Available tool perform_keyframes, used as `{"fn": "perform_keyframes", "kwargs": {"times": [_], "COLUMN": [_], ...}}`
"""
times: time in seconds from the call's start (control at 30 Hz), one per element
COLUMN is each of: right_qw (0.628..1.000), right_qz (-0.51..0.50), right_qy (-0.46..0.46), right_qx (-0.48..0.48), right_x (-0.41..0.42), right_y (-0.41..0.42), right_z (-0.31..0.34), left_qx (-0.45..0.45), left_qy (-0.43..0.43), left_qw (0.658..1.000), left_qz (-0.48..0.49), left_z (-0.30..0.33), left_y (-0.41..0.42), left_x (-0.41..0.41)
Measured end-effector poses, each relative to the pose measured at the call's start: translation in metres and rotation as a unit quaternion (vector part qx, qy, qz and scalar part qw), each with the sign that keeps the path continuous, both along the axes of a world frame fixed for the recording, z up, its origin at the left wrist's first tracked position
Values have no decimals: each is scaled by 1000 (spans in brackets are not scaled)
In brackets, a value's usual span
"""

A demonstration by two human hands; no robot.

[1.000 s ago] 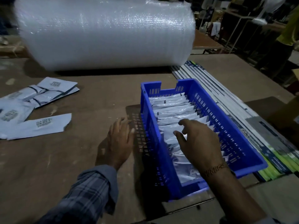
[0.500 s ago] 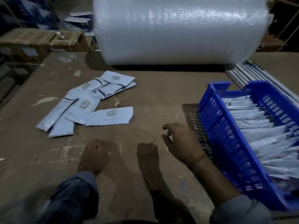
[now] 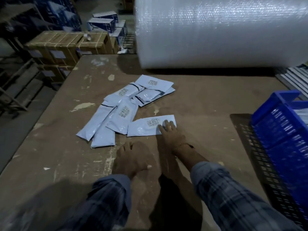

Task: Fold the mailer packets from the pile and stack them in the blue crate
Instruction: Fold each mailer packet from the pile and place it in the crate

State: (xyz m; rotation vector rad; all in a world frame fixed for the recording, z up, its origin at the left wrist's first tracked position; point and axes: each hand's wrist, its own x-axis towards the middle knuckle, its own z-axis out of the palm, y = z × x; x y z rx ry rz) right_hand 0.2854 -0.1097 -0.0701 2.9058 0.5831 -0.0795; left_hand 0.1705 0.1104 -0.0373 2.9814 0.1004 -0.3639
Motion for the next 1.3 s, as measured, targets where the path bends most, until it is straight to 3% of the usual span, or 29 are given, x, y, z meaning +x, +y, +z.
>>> {"fn": "perform_keyframes", "kwargs": {"times": [0.13,0.27,0.4,0.53,0.67,0.83,1.0,1.13,1.3], "right_qw": [998,995,979,973,982,976,959,967,972], "right_qz": [-24,-101,-158,-175,-163,-161,-198,-182,-164], "right_qy": [19,19,80,11,47,44,-34,-10,-6], "right_qx": [-61,3,105,148,86,141,199,176,165], "right_x": [-6,-57,-119,-134,-137,-174,-191,-186,-190], "right_y": [-1,14,17,-5,-32,-24,-38,-69,-79], "right_z": [6,56,78,58,18,7,8,-10,-8], "left_qx": [-13,-76,-73,-106,-99,-165,-131,-85,-63], "left_qy": [5,-12,-33,-37,-28,-129,-171,-139,-97], "left_qw": [999,995,993,990,992,972,975,967,970], "left_qz": [31,62,82,82,71,104,-52,-197,-215], "left_z": [-4,1,3,4,-8,-8,-11,-32,-60], "left_y": [3,1,-5,-9,-12,-31,-65,-97,-105], "left_x": [-3,-9,-21,-35,-41,-58,-59,-42,-32]}}
